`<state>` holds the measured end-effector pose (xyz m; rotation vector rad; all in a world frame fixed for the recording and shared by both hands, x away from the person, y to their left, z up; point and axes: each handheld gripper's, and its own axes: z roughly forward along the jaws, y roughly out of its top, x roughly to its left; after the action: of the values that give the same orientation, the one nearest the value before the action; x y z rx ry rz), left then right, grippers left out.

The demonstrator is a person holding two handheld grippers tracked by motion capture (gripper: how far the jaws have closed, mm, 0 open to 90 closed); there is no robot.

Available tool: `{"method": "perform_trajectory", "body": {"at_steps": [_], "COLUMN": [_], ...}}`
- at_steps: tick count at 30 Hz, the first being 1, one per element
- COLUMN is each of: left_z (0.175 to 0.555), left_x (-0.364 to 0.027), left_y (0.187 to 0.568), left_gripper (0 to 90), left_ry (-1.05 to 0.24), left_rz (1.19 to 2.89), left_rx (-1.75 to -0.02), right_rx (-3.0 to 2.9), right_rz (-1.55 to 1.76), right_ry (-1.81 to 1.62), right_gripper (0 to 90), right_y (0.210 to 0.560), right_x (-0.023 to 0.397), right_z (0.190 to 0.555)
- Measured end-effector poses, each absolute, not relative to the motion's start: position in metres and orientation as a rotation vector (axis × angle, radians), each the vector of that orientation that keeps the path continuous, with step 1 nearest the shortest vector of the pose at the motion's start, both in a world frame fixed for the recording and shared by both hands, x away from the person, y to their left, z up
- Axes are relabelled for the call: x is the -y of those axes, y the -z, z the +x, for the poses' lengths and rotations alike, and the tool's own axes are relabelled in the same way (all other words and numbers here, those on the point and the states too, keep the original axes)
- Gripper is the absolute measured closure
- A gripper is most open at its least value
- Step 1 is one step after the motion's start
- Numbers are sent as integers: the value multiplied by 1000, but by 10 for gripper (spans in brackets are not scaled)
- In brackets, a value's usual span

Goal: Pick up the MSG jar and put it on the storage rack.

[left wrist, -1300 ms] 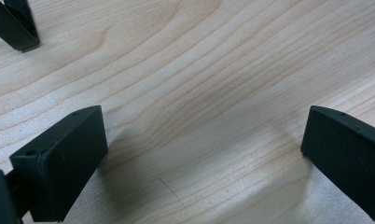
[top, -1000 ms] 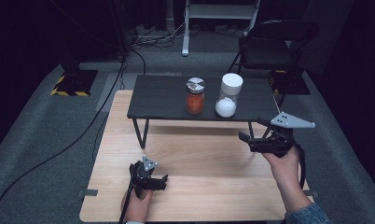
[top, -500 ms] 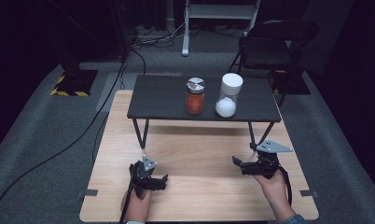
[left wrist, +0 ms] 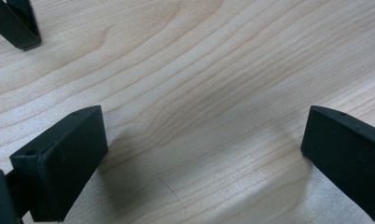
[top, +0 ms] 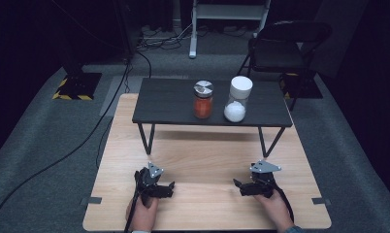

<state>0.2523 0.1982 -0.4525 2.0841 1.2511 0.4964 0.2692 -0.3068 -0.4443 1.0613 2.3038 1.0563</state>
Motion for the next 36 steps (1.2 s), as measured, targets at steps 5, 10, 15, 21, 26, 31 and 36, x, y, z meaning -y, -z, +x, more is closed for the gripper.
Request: {"method": "perform_trajectory", "body": {"at_steps": [5, 10, 15, 21, 26, 31, 36], "left_z": [252, 252, 252, 252, 252, 252, 252], "left_x": [-198, -198, -198, -198, -198, -198, -198], "left_y": [452, 452, 452, 452, 452, 452, 452], "left_gripper": [1, 1, 1, 1, 1, 1, 1], "left_ry": [-494, -494, -494, -494, -495, -494, -494], "left_rz": [2084, 2084, 2084, 2083, 2083, 2083, 2084], "left_rx": [-1255, -1255, -1255, -1256, -1256, -1256, -1256], "right_rx": [-2305, -2335, -2326, -2326, -2324, -2323, -2323], "right_rz": [1123, 1152, 1164, 1165, 1167, 1168, 1168], "right_ry": [-985, -966, -965, -965, -964, -964, -964], "right_gripper": [18, 0, 0, 0, 0, 0, 0], "right_y": [451, 450, 450, 450, 450, 450, 450], "right_x": [298, 299, 297, 297, 297, 297, 297], "right_z": [273, 279, 279, 279, 279, 278, 278]}}
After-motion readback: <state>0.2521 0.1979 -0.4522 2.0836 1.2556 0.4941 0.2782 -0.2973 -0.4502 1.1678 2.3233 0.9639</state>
